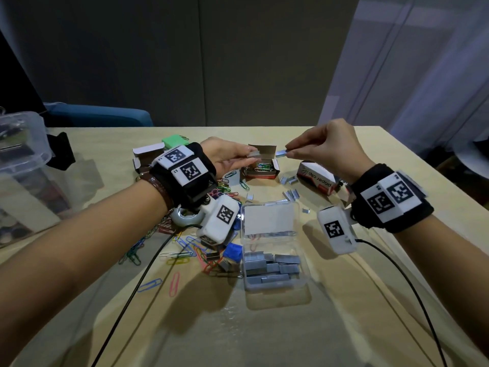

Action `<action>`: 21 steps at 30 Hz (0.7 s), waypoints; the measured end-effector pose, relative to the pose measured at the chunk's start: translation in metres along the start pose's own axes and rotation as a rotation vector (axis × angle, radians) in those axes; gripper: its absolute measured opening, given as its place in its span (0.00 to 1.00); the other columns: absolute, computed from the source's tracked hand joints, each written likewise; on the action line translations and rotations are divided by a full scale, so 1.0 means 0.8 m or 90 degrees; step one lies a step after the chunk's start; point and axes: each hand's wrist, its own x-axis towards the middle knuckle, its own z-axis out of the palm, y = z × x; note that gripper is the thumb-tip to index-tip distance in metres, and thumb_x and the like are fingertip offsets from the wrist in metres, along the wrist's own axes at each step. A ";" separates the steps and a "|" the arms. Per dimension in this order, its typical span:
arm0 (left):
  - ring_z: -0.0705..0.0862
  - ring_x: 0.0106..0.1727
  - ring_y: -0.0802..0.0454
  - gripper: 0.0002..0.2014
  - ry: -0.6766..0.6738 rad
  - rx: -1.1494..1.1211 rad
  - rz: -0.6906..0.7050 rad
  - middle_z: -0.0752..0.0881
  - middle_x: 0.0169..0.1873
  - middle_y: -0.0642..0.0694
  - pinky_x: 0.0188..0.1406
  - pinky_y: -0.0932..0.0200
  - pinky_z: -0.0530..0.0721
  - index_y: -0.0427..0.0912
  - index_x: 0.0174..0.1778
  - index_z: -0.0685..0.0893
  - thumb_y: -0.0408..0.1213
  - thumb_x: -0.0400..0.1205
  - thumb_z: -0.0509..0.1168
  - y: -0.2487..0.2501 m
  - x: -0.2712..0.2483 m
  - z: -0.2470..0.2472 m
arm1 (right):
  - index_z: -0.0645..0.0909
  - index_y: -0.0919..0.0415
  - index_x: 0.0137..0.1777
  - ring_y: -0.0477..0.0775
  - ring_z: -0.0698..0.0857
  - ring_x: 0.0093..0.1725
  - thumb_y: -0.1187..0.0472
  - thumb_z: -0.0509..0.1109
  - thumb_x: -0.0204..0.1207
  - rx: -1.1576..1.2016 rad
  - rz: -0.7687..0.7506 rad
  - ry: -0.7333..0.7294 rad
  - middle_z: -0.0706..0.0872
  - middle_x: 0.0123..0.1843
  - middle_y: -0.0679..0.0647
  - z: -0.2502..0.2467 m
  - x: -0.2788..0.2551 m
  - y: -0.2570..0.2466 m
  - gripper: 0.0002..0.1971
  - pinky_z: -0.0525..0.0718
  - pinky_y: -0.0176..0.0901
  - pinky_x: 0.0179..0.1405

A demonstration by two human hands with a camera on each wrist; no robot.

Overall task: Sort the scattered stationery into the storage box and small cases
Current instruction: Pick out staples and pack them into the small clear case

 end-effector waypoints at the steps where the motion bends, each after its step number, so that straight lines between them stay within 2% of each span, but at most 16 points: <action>1: 0.89 0.46 0.47 0.07 0.010 -0.008 0.013 0.87 0.48 0.33 0.59 0.64 0.84 0.27 0.53 0.84 0.25 0.84 0.62 0.000 0.001 0.000 | 0.91 0.61 0.47 0.47 0.91 0.45 0.65 0.82 0.68 0.017 -0.002 0.011 0.92 0.42 0.52 0.002 0.000 0.001 0.08 0.90 0.45 0.52; 2: 0.90 0.47 0.46 0.08 0.024 -0.021 0.024 0.88 0.49 0.32 0.64 0.63 0.82 0.28 0.54 0.84 0.24 0.83 0.63 -0.001 0.002 0.000 | 0.91 0.61 0.48 0.48 0.91 0.45 0.65 0.82 0.69 0.041 -0.005 0.023 0.92 0.43 0.52 0.004 0.000 0.001 0.08 0.90 0.46 0.52; 3: 0.91 0.48 0.45 0.08 0.038 -0.038 0.035 0.88 0.51 0.31 0.66 0.61 0.82 0.28 0.55 0.84 0.24 0.83 0.63 -0.001 0.003 0.001 | 0.91 0.61 0.49 0.48 0.91 0.46 0.64 0.81 0.69 0.066 -0.011 0.034 0.92 0.44 0.52 0.006 0.000 0.000 0.09 0.90 0.45 0.50; 5: 0.91 0.48 0.44 0.07 0.053 -0.079 0.060 0.87 0.53 0.31 0.58 0.59 0.87 0.28 0.54 0.82 0.23 0.83 0.62 -0.002 0.001 0.004 | 0.91 0.61 0.50 0.46 0.91 0.46 0.64 0.82 0.69 0.104 -0.033 0.046 0.92 0.46 0.51 0.011 -0.001 -0.002 0.10 0.89 0.40 0.44; 7: 0.91 0.46 0.44 0.04 0.054 -0.106 0.078 0.87 0.53 0.31 0.45 0.58 0.90 0.29 0.51 0.81 0.22 0.83 0.62 -0.004 -0.002 0.007 | 0.90 0.62 0.50 0.44 0.91 0.44 0.64 0.82 0.68 0.127 -0.044 0.054 0.92 0.45 0.51 0.015 -0.001 -0.004 0.11 0.87 0.35 0.39; 9: 0.91 0.45 0.44 0.04 0.056 -0.110 0.084 0.88 0.51 0.31 0.40 0.58 0.90 0.30 0.50 0.81 0.21 0.82 0.62 -0.006 -0.005 0.009 | 0.90 0.62 0.49 0.46 0.91 0.42 0.62 0.82 0.68 0.135 -0.033 0.071 0.92 0.43 0.52 0.018 -0.001 -0.003 0.10 0.87 0.34 0.38; 13: 0.91 0.47 0.44 0.07 0.061 -0.071 0.123 0.88 0.50 0.31 0.45 0.58 0.90 0.30 0.49 0.83 0.18 0.79 0.65 -0.012 -0.010 0.009 | 0.90 0.60 0.49 0.48 0.91 0.44 0.61 0.81 0.70 0.140 -0.031 0.084 0.92 0.45 0.53 0.016 0.002 0.003 0.09 0.89 0.39 0.41; 17: 0.91 0.42 0.46 0.13 0.014 0.014 0.178 0.89 0.49 0.31 0.38 0.62 0.90 0.33 0.54 0.83 0.19 0.75 0.69 -0.014 -0.017 0.005 | 0.90 0.61 0.51 0.47 0.91 0.47 0.64 0.79 0.72 0.165 -0.045 0.077 0.92 0.47 0.52 0.007 0.001 0.008 0.08 0.85 0.34 0.46; 21: 0.91 0.41 0.48 0.15 -0.032 0.094 0.187 0.89 0.48 0.33 0.36 0.63 0.90 0.36 0.58 0.84 0.21 0.76 0.69 -0.012 -0.027 -0.002 | 0.89 0.66 0.53 0.50 0.91 0.50 0.66 0.79 0.71 0.185 -0.062 0.032 0.92 0.49 0.56 -0.002 -0.008 0.011 0.11 0.87 0.36 0.52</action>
